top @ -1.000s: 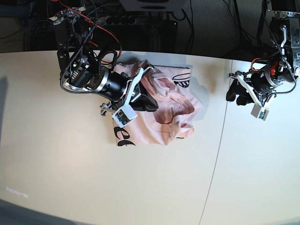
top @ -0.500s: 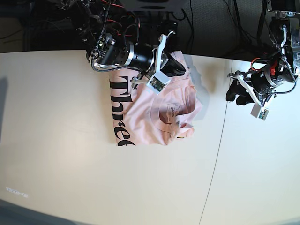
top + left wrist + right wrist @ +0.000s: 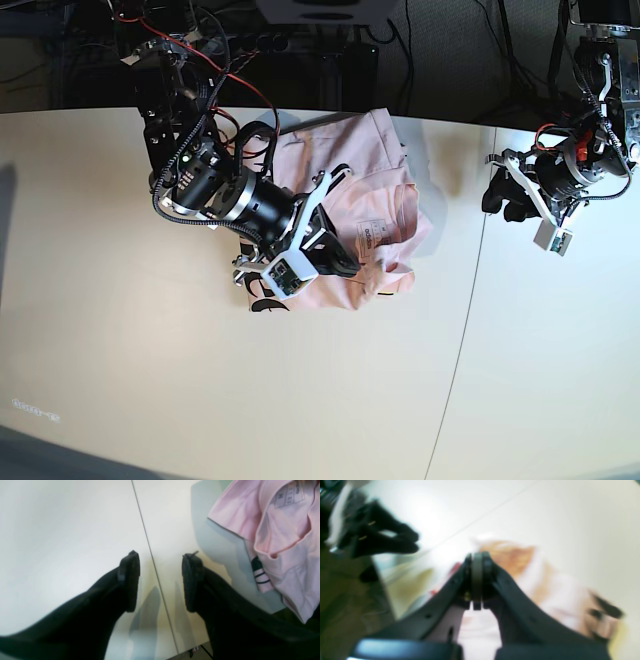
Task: Fold the T-shirt properly
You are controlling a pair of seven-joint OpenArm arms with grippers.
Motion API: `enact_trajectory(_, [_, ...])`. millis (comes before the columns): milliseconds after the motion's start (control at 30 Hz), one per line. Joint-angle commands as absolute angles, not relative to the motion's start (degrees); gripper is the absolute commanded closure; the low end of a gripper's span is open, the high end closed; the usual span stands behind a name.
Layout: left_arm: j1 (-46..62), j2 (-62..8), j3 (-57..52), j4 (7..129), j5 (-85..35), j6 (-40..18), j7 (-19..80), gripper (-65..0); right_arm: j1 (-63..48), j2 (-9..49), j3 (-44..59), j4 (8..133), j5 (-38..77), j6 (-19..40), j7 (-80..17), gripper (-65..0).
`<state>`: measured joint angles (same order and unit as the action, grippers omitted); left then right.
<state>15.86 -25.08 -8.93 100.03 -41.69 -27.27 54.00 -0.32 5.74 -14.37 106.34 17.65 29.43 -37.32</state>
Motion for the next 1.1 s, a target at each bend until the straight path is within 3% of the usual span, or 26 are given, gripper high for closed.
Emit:
enact_trajectory(0, [15.42, -25.93, -9.37, 101.08, -42.37, -27.70, 53.15, -30.3, 0.51, 5.54, -14.37, 106.48, 17.43, 31.75, -36.03, 0.0])
enact_trajectory(300, [15.42, -26.06, -9.37, 101.08, -42.06, -27.70, 52.95, -30.3, 7.20, 5.43, -14.37, 96.44, 16.47, 31.75, -33.39, 0.0])
enact_trajectory(600, [15.40, -29.10, -9.47, 101.08, -41.89, -27.68, 51.66, -30.3, 16.60, -2.66, -17.10, 79.18, 16.47, 31.79, -33.21, 0.0])
enact_trajectory(800, [15.44, -29.39, -11.42, 101.27, -44.27, -27.68, 51.68, -30.3, 19.77, -4.60, -17.34, 77.67, 16.38, 31.77, -32.95, 0.0])
enact_trajectory(1000, [18.13, -29.34, -13.08, 110.56, -48.93, -32.53, 52.75, -14.4, 22.17, -4.25, -11.60, 77.67, 11.00, 31.77, -32.97, 0.0])
enact_trajectory(1067, [20.47, -28.97, -13.06, 116.29, -51.35, -35.42, 52.73, -13.2, 22.52, -3.42, -8.78, 77.67, 10.20, 31.75, -32.80, 0.0])
